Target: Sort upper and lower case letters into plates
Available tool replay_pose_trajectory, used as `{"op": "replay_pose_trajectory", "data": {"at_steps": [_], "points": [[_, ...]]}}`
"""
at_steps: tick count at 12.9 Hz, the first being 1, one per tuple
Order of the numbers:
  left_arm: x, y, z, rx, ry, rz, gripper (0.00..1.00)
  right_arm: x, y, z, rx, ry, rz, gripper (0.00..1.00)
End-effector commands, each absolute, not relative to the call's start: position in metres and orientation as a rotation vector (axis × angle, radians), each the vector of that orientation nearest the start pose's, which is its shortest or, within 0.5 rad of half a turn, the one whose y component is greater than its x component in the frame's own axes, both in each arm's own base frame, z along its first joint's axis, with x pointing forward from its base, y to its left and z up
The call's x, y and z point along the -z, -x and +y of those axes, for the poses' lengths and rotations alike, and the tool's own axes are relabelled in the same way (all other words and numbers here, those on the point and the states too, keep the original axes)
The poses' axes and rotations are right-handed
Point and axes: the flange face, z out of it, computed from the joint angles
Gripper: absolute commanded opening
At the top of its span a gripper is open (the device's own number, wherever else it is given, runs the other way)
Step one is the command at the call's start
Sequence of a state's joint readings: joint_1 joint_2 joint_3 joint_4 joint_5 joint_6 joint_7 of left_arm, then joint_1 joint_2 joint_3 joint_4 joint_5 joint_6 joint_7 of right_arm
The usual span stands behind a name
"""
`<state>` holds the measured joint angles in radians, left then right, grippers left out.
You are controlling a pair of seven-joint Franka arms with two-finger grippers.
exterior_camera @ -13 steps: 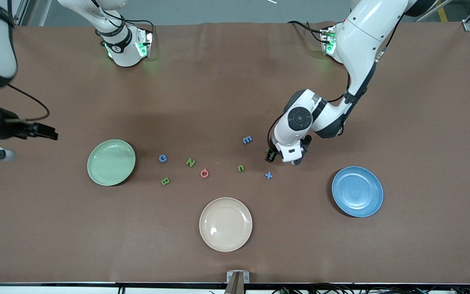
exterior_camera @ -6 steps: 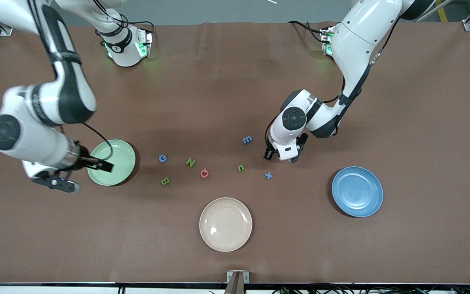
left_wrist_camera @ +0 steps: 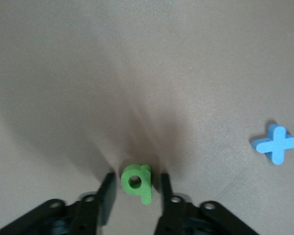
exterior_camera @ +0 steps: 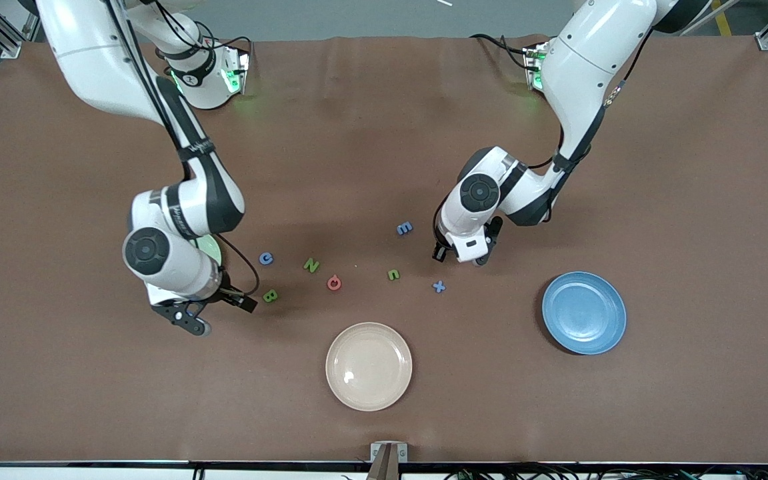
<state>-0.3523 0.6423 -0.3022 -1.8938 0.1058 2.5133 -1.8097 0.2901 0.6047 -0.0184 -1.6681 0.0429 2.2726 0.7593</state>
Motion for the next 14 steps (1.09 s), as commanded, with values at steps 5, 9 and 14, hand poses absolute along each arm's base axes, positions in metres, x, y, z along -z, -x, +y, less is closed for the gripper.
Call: {"op": "replay_pose_trajectory", "data": {"at_steps": [5, 9, 14], "points": [[-0.251, -0.565, -0.356, 0.012, 2.676, -1.819, 0.0, -0.19, -0.638, 0.22, 0.057, 2.961, 0.866, 0.85], [-0.295, -0.621, -0.28, 0.152, 2.726, -1.62, 0.0, -0.18, -0.627, 0.232, 0.026, 2.964, 0.895, 0.64], [-0.291, -0.64, -0.187, 0.034, 2.788, -1.21, 0.0, -0.172, -0.621, 0.229, 0.004, 2.974, 0.901, 0.41]]}}
